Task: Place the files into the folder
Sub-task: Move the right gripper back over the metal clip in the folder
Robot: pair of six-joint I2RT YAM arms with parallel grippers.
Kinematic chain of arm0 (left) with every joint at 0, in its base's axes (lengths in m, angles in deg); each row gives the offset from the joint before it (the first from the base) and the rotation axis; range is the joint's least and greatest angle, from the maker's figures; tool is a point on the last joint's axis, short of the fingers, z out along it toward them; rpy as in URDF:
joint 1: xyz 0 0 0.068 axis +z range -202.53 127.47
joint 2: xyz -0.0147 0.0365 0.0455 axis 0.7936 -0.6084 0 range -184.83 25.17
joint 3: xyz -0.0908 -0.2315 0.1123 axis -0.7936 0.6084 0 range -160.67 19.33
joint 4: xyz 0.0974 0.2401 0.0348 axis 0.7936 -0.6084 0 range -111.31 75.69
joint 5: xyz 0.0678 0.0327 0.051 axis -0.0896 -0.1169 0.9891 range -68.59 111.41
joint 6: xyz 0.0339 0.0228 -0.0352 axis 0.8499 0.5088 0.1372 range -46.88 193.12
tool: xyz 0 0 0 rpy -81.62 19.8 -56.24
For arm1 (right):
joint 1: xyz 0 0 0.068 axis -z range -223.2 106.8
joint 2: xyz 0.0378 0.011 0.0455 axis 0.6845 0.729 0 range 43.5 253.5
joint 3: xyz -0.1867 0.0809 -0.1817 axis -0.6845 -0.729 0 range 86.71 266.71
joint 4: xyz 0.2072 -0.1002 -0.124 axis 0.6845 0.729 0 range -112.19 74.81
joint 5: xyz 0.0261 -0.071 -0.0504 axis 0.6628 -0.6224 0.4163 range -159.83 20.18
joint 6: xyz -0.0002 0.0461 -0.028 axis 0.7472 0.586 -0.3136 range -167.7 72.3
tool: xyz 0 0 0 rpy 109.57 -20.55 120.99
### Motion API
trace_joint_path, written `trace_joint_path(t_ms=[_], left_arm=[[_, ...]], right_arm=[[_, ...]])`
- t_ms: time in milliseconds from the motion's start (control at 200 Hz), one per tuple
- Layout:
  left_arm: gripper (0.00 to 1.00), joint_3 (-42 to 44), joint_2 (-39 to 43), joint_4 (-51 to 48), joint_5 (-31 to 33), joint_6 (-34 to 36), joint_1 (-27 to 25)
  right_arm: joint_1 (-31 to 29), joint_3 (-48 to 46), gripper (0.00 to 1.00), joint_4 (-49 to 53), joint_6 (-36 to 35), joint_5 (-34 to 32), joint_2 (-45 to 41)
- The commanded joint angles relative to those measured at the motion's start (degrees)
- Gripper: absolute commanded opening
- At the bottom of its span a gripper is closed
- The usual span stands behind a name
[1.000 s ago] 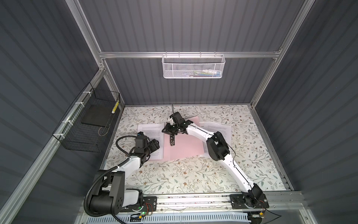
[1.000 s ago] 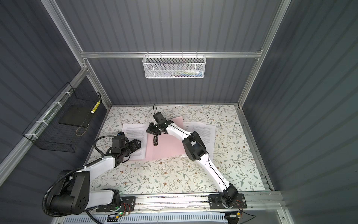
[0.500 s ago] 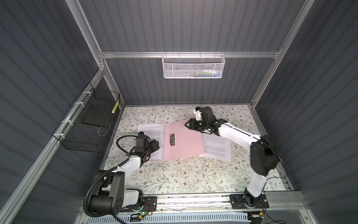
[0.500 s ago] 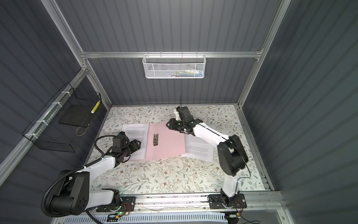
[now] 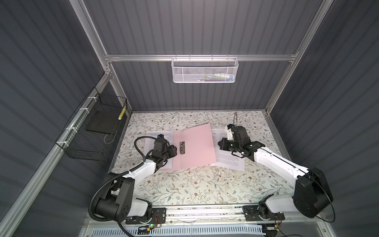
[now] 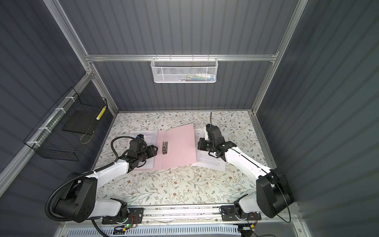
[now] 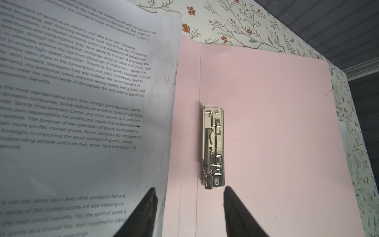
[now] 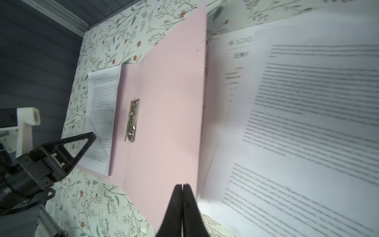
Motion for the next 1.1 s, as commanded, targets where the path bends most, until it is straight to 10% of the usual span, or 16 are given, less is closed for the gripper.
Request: trace_joint_path(t_ms=[0,520,1096], left_arm=[[0.5,1.6,2.7,-3.0,1.8,-0.5,-0.4],[0.41,11.5,5.3,1.6,1.7,-3.2,-0.3],[0.39,12.1,3.2,4.1,1.7,-4.1,-0.3]], right_arm=[[-5.2,4.9,0.1,-1.4,-0.6,1.6,5.7],[-17.1,38.7,0.2,6.6,-1.9,8.0,40.8],[-17.4,42.7,0.18,8.1,-2.5,8.0,47.6]])
